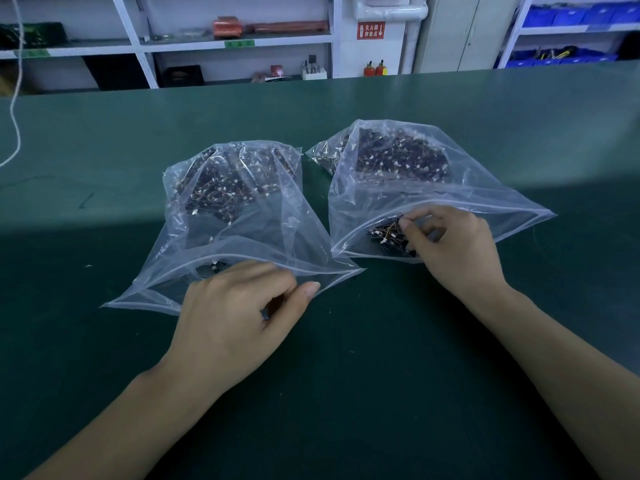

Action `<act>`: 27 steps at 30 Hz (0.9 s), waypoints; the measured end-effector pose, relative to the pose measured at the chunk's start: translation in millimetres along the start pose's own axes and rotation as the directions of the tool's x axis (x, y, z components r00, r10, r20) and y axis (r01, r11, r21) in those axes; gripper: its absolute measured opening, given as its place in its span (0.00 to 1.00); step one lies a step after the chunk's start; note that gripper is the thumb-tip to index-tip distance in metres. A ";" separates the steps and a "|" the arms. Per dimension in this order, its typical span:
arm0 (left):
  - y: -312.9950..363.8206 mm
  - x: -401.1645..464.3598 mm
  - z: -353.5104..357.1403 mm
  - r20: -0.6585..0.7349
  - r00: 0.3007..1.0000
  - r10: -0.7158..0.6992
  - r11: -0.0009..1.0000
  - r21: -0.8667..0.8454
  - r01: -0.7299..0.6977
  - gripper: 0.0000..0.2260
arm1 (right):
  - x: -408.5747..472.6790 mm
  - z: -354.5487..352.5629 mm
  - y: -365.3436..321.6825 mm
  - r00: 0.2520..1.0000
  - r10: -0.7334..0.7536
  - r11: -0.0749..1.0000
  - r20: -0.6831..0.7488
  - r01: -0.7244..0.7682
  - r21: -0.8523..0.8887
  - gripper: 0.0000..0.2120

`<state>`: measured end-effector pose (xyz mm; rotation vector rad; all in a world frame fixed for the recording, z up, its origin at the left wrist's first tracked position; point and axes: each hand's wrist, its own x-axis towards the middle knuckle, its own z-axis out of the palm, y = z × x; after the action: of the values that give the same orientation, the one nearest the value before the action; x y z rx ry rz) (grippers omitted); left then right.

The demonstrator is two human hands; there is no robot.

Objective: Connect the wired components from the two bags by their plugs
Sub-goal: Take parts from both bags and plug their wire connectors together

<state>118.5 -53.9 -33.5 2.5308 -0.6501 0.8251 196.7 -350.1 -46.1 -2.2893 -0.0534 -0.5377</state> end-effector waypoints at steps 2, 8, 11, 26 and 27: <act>-1.3 -0.1 0.3 -0.002 1.000 0.014 1.000 -0.001 -0.014 0.21 | 0.4 -0.1 0.2 0.999 0.030 0.999 0.014 -0.030 0.030 0.03; -1.6 -0.9 0.7 -0.007 0.999 0.038 0.999 -0.004 -0.038 0.21 | -3.6 5.8 -4.3 0.998 0.050 0.989 0.022 -0.053 0.138 0.04; -1.0 -0.5 0.3 -0.011 0.999 0.048 0.999 -0.011 -0.048 0.21 | -6.9 7.8 -7.2 0.999 -0.012 0.988 0.036 0.006 0.153 0.03; -18.1 5.0 -9.8 0.029 0.999 0.038 0.963 0.265 -0.045 0.19 | -12.9 9.2 -13.7 0.979 -0.113 0.993 0.171 0.107 0.041 0.10; -18.2 3.9 -8.5 0.055 0.998 0.015 0.962 0.273 -0.030 0.16 | -13.2 8.6 -13.9 0.977 -0.113 0.994 0.183 0.111 0.020 0.11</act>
<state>127.4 -36.1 -28.8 2.8062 -0.6196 0.9144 185.1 -332.7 -47.2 -2.3303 -0.2766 -0.3797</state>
